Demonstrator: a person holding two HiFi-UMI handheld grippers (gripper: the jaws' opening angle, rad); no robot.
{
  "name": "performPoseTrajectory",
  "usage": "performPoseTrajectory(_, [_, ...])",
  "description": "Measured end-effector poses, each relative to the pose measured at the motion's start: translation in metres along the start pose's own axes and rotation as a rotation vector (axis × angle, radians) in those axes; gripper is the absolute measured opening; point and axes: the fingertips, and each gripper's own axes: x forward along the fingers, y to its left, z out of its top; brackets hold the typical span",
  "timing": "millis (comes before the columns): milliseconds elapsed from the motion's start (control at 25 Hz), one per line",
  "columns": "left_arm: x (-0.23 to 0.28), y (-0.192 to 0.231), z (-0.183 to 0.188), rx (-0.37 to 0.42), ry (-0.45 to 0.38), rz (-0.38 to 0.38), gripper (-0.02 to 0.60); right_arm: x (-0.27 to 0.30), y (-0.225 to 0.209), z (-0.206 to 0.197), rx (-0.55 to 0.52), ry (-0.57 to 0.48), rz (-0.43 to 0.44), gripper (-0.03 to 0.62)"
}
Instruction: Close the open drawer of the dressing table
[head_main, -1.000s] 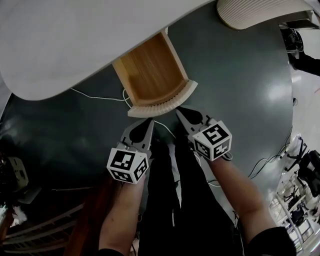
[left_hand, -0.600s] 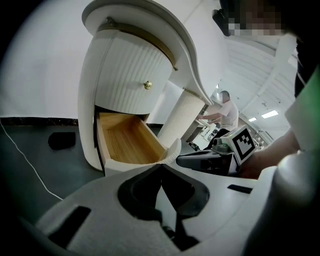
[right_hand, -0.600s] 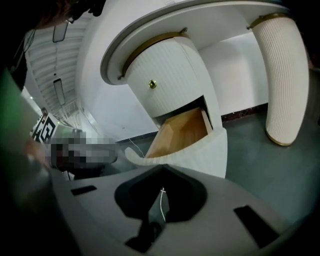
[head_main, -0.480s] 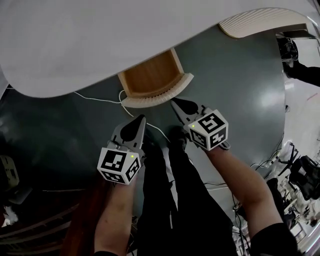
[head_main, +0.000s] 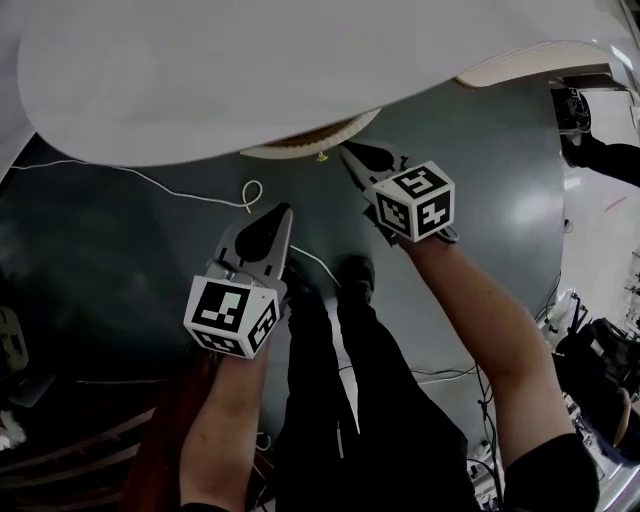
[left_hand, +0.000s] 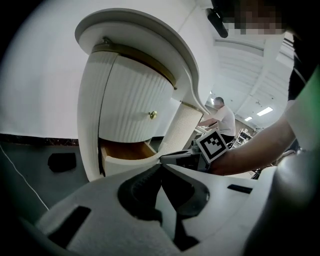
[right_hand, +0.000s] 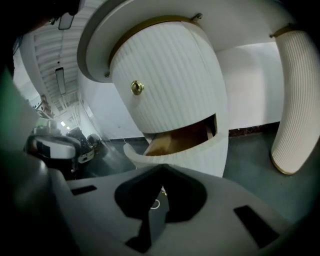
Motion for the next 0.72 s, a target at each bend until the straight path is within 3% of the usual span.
performPoseTrajectory(720, [-0.055,0.038,0.004,0.006,-0.014,0.042,0.009,0.054,-0.025,0.056,0.052,-0.042,-0.135,0.008])
